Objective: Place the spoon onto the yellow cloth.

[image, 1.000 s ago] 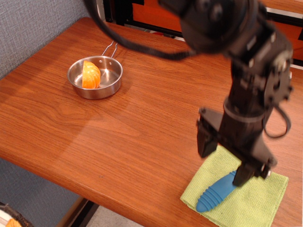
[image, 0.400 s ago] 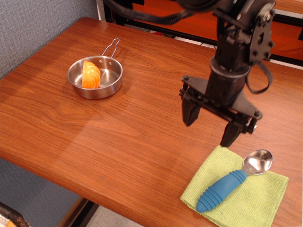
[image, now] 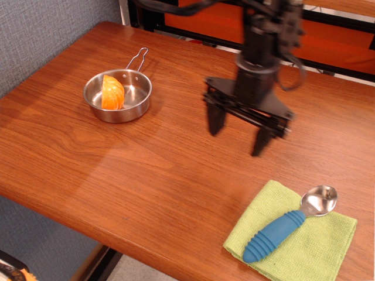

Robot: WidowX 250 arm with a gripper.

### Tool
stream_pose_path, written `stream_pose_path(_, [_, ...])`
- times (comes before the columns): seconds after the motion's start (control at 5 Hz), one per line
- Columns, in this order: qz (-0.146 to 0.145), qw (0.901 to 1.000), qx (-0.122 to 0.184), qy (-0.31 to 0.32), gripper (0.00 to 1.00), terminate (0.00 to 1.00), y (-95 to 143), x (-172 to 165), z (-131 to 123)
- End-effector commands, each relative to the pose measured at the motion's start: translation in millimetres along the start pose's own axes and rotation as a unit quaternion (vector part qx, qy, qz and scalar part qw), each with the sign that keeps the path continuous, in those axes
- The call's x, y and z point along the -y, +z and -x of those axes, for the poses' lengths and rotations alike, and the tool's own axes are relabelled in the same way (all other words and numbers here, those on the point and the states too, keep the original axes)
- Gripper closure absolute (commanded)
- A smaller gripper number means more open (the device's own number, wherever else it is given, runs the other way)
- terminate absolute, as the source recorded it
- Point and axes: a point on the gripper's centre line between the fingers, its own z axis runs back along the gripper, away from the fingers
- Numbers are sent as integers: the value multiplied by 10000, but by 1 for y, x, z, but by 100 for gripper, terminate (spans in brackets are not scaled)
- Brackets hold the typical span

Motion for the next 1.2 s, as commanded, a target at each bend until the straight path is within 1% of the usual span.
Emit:
stream_pose_path(0.0, [103, 9990, 332, 277, 0, 0, 27, -38, 1])
stream_pose_path(0.2, [88, 9994, 241, 216, 0, 0, 28, -39, 3])
stream_pose_path(0.4, [142, 9991, 237, 319, 0, 0, 36, -43, 10])
stream_pose_path(0.6, [308, 9979, 292, 490, 0, 0, 41, -45, 16])
stream_pose_path(0.8, [395, 9972, 344, 539, 0, 0, 46, -47, 24])
stream_pose_path(1.0, [397, 9967, 458, 538, 0, 100, 57, -45, 30])
